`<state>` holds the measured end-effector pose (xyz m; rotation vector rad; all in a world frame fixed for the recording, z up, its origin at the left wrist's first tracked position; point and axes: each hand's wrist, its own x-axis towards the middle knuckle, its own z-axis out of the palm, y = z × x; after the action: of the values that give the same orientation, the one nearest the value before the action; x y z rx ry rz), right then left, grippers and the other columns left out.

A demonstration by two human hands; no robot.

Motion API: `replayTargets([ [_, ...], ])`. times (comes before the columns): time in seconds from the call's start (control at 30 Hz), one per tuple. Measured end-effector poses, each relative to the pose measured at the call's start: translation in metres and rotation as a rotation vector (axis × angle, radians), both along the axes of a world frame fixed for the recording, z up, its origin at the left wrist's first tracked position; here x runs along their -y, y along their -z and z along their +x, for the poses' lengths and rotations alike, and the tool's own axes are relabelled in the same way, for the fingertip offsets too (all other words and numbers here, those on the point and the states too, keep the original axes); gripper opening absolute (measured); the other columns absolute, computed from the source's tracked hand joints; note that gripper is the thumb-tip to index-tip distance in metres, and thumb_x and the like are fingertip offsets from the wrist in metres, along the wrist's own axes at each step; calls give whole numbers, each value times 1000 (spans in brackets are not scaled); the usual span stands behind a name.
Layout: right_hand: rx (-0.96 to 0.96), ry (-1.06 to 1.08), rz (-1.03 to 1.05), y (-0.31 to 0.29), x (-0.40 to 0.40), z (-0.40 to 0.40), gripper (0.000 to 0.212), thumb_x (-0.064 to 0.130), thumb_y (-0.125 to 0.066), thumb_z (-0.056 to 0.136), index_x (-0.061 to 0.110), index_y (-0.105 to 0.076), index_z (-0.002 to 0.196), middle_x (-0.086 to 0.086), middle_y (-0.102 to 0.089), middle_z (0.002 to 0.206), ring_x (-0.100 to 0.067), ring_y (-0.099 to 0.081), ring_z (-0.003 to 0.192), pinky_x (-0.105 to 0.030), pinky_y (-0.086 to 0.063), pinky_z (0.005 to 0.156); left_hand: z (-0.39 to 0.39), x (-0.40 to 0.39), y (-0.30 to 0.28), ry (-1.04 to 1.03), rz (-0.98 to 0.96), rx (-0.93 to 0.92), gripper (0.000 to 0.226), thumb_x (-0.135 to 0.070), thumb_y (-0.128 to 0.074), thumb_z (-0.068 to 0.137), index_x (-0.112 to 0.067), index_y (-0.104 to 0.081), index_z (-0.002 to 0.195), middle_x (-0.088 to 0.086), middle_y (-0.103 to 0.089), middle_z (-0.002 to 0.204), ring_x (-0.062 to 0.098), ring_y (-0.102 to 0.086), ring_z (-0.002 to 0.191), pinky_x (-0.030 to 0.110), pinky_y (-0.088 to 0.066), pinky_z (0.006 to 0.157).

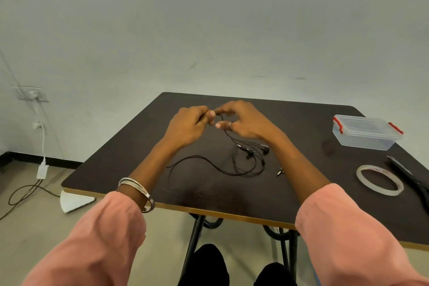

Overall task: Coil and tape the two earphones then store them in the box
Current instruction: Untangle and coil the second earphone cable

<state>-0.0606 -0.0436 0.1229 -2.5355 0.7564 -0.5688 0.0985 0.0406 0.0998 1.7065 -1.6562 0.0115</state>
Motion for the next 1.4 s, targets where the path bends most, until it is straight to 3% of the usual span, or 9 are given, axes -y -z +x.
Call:
replayTargets([
  [0.23,417,293,127,1,9,-10,8,6,-64,89,7,-72,88,6,-64,64,-1,-60,51,-12,-48,49,9,-12,2,87,81,-154,36,-30,-42,101,-18,-61,72,-2,-53,60,16,-54,59,32,-46,65],
  [0.5,816,772,399,3,34,-42,17,-3,-56,88,-15,-66,82,-14,-69,76,-20,-66,45,-36,-61,62,33,-23,10,-79,0,-400,40,-31,-46,100,-16,-63,66,-1,-41,50,11,-34,46,25,-32,51],
  [0.6,495,712,401,8,32,-43,20,1,-62,86,-16,-65,97,-22,-71,97,-21,-69,52,-36,-61,70,32,-23,7,-105,-87,-376,38,-31,-47,100,-15,-64,69,2,-42,51,16,-38,50,26,-34,54],
  [0.67,60,574,275,3,22,-39,43,10,-71,83,-6,-59,121,-21,-64,118,-29,-69,94,-37,-53,90,27,-22,3,-120,-135,-326,37,-31,-48,99,-13,-66,73,4,-47,52,18,-42,51,28,-36,56],
  [0.77,-288,315,34,-9,7,-24,85,32,-76,78,18,-29,148,-8,-35,151,-34,-29,139,-53,-29,111,13,-18,-8,-119,-177,-175,33,-27,-49,99,-10,-68,78,-12,-49,51,5,-41,43,25,-33,53],
  [0.87,-7,153,-3,-18,-5,-2,77,48,-73,75,26,-39,141,1,-51,137,-25,-41,131,-57,-32,106,-2,-15,-23,-86,-174,-12,32,-28,-49,99,-9,-67,81,-15,-46,52,4,-44,49,28,-35,55],
  [1.0,356,159,70,-29,-13,3,43,25,-76,80,15,-61,119,8,-67,88,0,-62,76,-26,-49,82,-9,-14,-37,-28,-139,29,32,-30,-49,99,-10,-68,82,-17,-45,50,3,-45,50,26,-32,52],
  [1.17,510,-123,629,-29,-14,-19,31,-1,-69,82,4,-66,113,-14,-72,101,-15,-66,81,-21,-44,60,-4,-13,-36,4,-106,-40,34,-28,-48,99,-9,-69,81,-9,-49,52,12,-46,50,31,-38,57],
  [1.4,899,44,699,-27,-5,-20,8,3,-64,87,-3,-69,89,-11,-68,74,-14,-62,63,-21,-53,59,-3,-11,-18,73,-72,-241,35,-32,-49,99,-17,-65,72,16,-66,72,15,-54,59,34,-48,64],
])
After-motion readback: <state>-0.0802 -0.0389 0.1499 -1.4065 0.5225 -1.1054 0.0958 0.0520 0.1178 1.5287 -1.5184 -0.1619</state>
